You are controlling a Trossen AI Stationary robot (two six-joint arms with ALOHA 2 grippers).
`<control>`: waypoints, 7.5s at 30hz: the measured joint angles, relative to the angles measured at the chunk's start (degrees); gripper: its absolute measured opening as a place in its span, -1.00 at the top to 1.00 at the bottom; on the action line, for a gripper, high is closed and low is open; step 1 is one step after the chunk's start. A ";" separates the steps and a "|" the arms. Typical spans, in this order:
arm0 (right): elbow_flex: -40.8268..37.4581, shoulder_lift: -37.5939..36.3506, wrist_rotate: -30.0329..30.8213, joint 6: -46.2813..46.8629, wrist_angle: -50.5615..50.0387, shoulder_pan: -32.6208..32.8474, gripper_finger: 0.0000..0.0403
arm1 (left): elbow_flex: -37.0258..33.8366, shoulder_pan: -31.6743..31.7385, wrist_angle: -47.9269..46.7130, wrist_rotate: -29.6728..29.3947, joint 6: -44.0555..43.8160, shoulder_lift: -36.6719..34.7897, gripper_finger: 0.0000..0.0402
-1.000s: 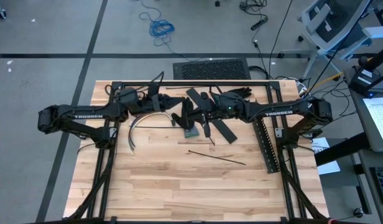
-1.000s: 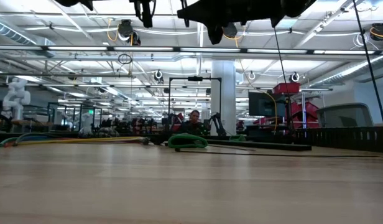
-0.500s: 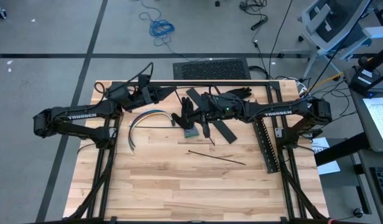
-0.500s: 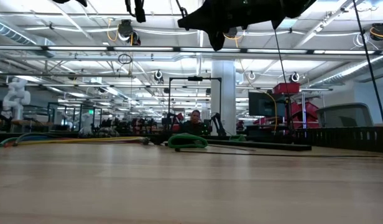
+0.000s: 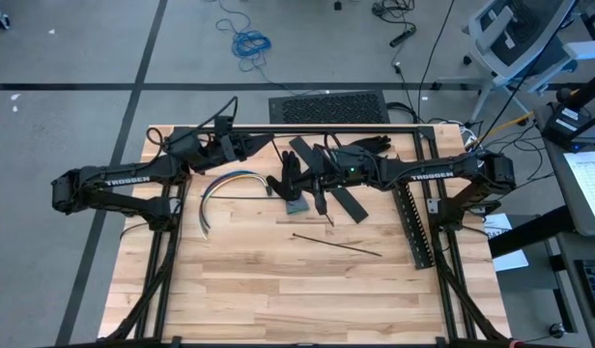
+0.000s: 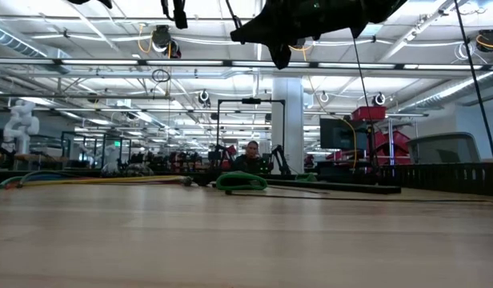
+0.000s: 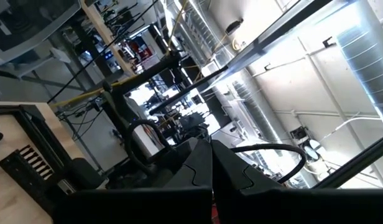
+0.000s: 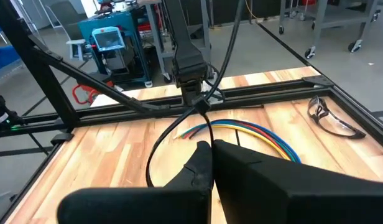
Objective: Ziptie cables
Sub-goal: Wrap the black zip tie on the cable
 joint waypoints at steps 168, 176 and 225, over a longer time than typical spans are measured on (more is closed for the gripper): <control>-0.01 -6.27 14.77 23.58 -48.29 17.99 0.12 | 19.71 -5.58 -76.18 -1.86 93.93 16.60 0.99; -0.02 -6.37 14.47 23.78 -48.50 18.00 0.12 | 20.49 -3.16 -75.10 -3.83 99.33 34.17 0.78; 0.02 -6.40 13.90 17.97 -48.35 18.12 0.12 | 30.91 -7.13 -80.11 -2.47 117.70 55.21 0.81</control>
